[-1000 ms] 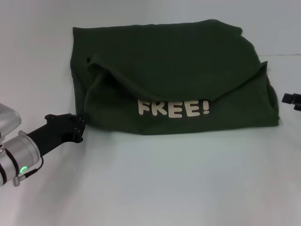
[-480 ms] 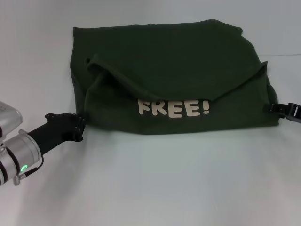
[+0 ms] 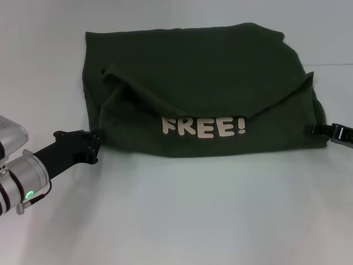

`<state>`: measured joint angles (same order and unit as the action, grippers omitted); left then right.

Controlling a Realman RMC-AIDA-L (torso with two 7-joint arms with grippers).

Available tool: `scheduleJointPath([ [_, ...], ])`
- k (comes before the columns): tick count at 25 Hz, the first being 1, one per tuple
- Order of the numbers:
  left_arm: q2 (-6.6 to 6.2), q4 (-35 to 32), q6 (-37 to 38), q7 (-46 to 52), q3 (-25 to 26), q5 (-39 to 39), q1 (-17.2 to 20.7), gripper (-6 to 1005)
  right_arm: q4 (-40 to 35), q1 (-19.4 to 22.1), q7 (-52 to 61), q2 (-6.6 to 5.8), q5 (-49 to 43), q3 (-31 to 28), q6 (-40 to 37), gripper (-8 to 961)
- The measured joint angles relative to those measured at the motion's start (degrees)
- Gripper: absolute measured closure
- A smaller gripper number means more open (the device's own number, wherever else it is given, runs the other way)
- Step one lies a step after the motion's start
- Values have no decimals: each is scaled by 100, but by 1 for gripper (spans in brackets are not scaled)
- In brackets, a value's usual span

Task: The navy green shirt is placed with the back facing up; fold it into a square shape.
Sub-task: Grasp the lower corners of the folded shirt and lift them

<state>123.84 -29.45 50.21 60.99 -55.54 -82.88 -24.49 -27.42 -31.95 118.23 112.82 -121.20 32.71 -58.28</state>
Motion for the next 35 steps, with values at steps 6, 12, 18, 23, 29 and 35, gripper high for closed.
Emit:
scheduleJointPath([
  [6,0,1,-4,8,0,0,-4,980,-77,77,-191,33,60,-27,-151,468],
  [12,0,-23,16,44,8,0,21,978,-182,195,-333,-11,115,-95,-522,580],
  [18,-2,-176,354,415,21,0,240,976,-425,336,-379,-7,116,-136,-797,794],
  [23,-59,-443,1048,1054,52,-10,614,975,-446,476,-712,-20,120,-314,-1132,909],
  [29,-78,-693,1965,1908,532,-567,946,973,-644,811,-1139,-37,121,-605,-1906,926],
  [35,-81,-704,2713,2387,1064,-1000,1202,971,-1008,1263,-1441,-45,117,-932,-2792,926],
])
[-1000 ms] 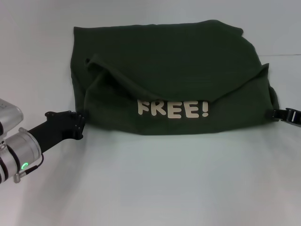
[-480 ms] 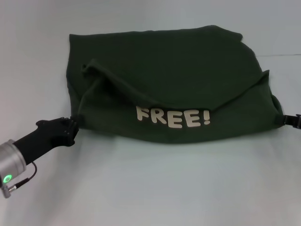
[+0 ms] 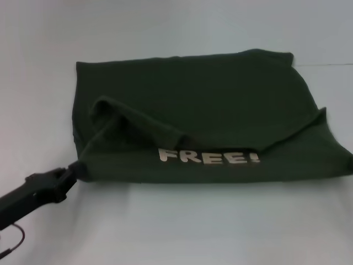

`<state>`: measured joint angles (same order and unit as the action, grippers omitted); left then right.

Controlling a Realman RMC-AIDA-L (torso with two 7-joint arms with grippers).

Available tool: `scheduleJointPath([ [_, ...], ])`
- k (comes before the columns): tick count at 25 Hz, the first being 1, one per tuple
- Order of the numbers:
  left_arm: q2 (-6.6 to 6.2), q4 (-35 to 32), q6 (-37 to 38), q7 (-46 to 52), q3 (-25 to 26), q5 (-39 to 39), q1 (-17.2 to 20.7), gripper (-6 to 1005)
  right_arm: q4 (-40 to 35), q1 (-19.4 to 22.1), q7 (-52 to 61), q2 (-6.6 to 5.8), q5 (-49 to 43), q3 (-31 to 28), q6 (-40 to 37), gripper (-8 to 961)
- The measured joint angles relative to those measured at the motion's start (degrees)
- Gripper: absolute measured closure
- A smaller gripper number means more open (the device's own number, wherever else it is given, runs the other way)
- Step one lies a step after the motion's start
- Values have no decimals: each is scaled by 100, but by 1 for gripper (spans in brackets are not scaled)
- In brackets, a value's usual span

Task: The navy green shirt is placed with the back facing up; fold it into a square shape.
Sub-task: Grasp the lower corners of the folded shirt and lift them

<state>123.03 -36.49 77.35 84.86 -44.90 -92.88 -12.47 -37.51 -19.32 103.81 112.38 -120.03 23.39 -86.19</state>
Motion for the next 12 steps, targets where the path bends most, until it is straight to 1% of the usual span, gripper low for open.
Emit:
scheduleJointPath([
  [5,-82,26,537,253,87,-254,147,969,-285,358,-249,-47,-35,-163,-678,927],
  [7,-111,46,757,320,141,-391,189,969,-315,422,-300,-54,-40,-163,-785,927],
  [12,-178,57,1260,488,326,-820,223,967,-345,659,-448,-121,-100,-172,-1170,926],
])
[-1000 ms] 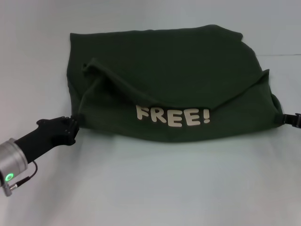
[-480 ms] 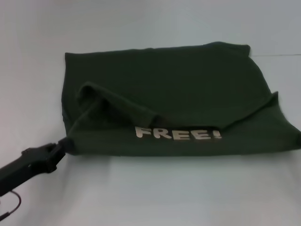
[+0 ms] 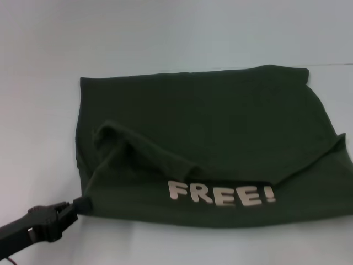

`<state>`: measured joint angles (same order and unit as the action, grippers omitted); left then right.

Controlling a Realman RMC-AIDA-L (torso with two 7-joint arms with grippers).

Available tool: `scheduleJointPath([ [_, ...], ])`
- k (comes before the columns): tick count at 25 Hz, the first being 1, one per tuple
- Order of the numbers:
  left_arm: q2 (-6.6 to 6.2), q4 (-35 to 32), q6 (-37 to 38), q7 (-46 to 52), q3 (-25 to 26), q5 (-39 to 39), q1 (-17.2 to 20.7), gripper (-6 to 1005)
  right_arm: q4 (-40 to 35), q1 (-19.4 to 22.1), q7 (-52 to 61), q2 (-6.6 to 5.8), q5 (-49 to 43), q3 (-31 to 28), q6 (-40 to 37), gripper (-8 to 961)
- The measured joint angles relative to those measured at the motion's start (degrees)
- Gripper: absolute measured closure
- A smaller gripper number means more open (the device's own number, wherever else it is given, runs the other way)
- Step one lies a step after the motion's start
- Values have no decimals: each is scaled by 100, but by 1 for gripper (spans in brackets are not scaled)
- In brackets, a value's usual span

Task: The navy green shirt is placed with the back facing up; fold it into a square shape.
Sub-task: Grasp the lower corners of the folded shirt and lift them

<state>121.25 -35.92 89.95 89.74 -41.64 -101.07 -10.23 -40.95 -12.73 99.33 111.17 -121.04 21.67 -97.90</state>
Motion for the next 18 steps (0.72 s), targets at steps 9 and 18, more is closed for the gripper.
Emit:
scheduleJointPath([
  [9,-82,7,837,43,369,-593,50,964,-1,279,-416,-80,-359,-209,-614,927],
  [18,-159,14,1481,74,813,-1239,114,961,-1,375,-692,-79,-777,-527,-1065,926],
])
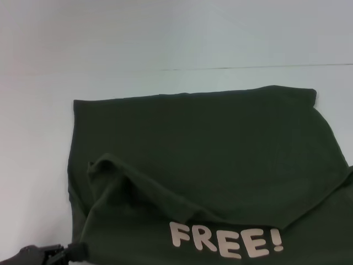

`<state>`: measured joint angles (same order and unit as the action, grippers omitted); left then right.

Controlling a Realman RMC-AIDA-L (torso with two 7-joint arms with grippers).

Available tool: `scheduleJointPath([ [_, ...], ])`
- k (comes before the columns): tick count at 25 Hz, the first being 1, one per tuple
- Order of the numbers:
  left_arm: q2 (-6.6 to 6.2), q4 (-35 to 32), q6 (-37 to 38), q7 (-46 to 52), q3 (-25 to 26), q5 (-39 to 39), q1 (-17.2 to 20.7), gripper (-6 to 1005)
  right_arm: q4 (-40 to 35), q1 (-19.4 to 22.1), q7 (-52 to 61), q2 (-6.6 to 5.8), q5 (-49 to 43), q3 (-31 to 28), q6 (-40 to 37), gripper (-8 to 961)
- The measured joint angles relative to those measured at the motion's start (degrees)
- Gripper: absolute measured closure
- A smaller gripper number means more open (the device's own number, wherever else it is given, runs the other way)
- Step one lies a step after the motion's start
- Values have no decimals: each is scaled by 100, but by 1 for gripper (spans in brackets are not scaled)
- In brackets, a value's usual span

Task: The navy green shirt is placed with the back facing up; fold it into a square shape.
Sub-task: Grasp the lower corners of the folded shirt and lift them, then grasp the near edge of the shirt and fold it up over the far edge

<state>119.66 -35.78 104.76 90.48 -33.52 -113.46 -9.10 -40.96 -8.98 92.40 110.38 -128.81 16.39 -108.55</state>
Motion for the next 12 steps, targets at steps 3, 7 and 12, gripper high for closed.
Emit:
scheduleJointPath([
  [3,-14,-4,165,14,159,-183,15,960,0,84,-7,0,-8,-7,-48,926],
  [7,-41,-7,272,40,343,-347,13,959,0,122,-55,9,-10,-89,-106,926],
  [12,-73,28,133,167,742,-348,-370,957,14,-164,-52,-19,69,-494,-143,926],
])
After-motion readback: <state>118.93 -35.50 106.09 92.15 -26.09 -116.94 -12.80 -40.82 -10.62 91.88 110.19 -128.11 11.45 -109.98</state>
